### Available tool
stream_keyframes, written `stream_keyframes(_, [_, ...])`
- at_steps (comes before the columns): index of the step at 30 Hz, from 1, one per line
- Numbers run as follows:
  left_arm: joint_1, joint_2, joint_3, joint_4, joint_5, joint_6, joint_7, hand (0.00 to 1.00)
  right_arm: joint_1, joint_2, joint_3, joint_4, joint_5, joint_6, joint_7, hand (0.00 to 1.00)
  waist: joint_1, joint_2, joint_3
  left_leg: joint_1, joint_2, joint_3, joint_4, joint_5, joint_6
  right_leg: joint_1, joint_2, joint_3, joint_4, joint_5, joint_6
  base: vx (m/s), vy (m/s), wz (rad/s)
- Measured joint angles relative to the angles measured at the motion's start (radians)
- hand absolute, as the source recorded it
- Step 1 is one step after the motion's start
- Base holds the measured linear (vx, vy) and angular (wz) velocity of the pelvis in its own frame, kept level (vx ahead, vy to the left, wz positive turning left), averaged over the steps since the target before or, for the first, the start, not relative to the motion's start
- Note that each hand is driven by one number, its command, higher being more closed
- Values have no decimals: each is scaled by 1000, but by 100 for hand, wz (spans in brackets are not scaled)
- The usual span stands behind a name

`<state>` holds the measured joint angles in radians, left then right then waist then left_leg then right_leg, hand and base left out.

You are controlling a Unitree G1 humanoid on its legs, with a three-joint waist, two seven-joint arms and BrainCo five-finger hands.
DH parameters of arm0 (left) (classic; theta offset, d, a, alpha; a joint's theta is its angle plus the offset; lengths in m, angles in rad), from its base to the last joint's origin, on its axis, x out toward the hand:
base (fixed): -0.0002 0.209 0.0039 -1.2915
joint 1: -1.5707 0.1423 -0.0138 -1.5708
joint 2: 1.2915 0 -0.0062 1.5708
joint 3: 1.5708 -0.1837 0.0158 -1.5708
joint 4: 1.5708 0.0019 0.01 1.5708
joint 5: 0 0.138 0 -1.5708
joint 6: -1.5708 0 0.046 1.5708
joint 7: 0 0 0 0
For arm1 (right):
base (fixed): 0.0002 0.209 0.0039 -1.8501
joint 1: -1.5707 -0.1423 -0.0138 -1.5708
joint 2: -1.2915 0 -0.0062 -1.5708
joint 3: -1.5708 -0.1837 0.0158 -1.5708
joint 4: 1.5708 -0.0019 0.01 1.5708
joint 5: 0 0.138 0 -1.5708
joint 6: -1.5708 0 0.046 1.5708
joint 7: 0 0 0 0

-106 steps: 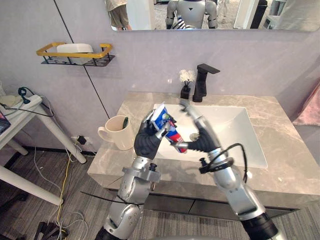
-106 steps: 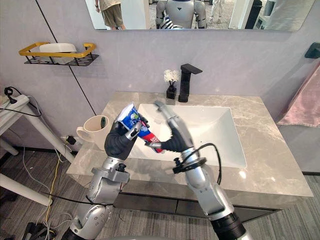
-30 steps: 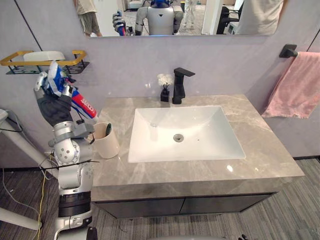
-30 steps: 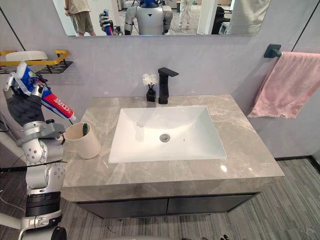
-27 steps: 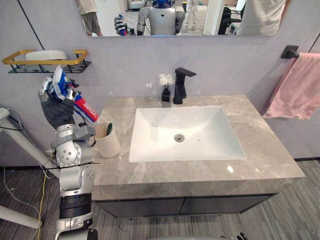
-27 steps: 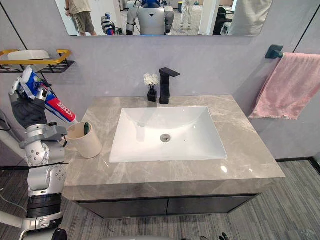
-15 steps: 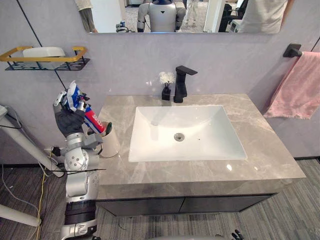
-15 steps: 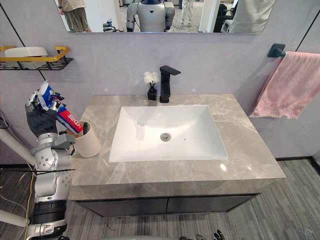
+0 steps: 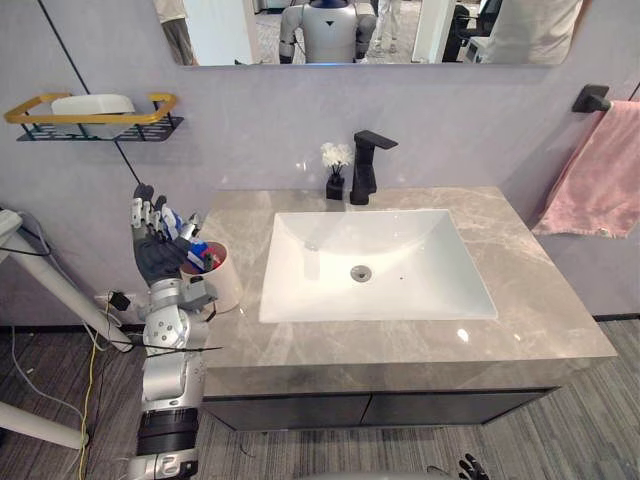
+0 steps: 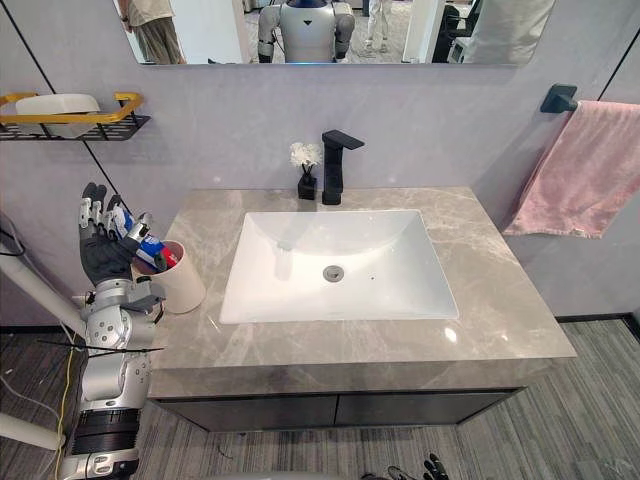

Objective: Organize washtable

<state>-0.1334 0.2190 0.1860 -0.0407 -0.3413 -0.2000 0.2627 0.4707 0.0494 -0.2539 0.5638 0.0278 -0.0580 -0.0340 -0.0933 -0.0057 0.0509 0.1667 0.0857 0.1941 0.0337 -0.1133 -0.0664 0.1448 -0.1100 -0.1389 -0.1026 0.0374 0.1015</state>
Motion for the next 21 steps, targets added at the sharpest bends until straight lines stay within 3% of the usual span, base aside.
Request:
stream_keyframes(6, [0, 0, -17, -20, 2, 0, 2, 0, -1, 0, -1, 0, 0, 0, -9, 0, -1, -2, 2, -1, 0, 0, 0, 0, 0, -1, -1, 1, 0, 0, 0, 0, 0, 0])
stream_keyframes(10, [0, -2, -12, -132, 12, -4, 6, 0, -1, 3, -8, -2, 0, 0, -9, 0, -1, -2, 6, -3, -3, -2, 1, 0, 0, -1, -1, 0, 4, 0, 0, 0, 0, 0])
stream_keyframes(19, [161, -133, 60, -372, -23, -65, 13, 0, -2, 26, -31, -28, 1, 0, -11, 0, 5, 22, 21, -2, -3, -20, -2, 0, 1, 9, 0, -18, 4, -3, -4, -5, -3, 5])
stream_keyframes(21, [213, -171, 60, -400, -42, -73, 21, 0, -2, 32, -32, -29, 3, 0, -11, 0, 24, 22, 21, -2, -2, -25, -10, 5, -1, 9, 2, -23, 4, -4, -5, -31, -26, 9])
